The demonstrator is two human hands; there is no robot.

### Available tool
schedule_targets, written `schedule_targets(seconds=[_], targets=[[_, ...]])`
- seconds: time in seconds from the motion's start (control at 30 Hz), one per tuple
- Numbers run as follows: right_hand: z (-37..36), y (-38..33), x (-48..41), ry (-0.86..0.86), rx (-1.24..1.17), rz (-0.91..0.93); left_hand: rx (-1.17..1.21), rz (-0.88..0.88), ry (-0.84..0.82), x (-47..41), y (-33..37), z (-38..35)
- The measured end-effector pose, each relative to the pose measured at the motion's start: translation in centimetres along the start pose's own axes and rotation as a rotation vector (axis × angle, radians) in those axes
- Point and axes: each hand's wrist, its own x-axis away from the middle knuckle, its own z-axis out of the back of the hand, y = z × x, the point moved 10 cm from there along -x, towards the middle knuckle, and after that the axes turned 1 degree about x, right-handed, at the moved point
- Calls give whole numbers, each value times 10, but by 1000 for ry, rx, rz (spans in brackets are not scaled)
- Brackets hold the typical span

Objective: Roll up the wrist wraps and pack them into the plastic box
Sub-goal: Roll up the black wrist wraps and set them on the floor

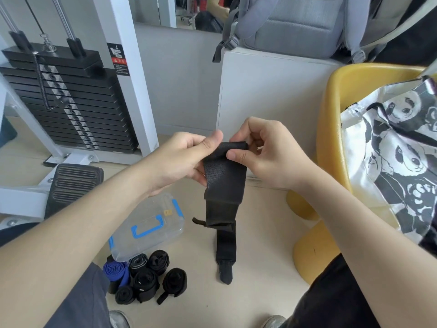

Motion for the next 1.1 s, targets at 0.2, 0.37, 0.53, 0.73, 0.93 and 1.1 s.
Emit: schedule_targets(seconds=[0.2,0.37,0.53,0.73,0.93,1.1], targets=[[-4,-10,6,2,75,61,10,-58,105,0,5,12],[-14,6,3,-160,106,-53,-45,-142,233,5,14,22],[-7,0,4,-29,139,14,-4,-61,133,2,7,10],[-15,-3,5,-56,128,68,54,-77,137,3,7,6],[-34,21,5,-137,-170,-226,93,-182,293,7,21,28],[-36,19,5,-141,-375,-227,-217,-283,369,15,31,30]])
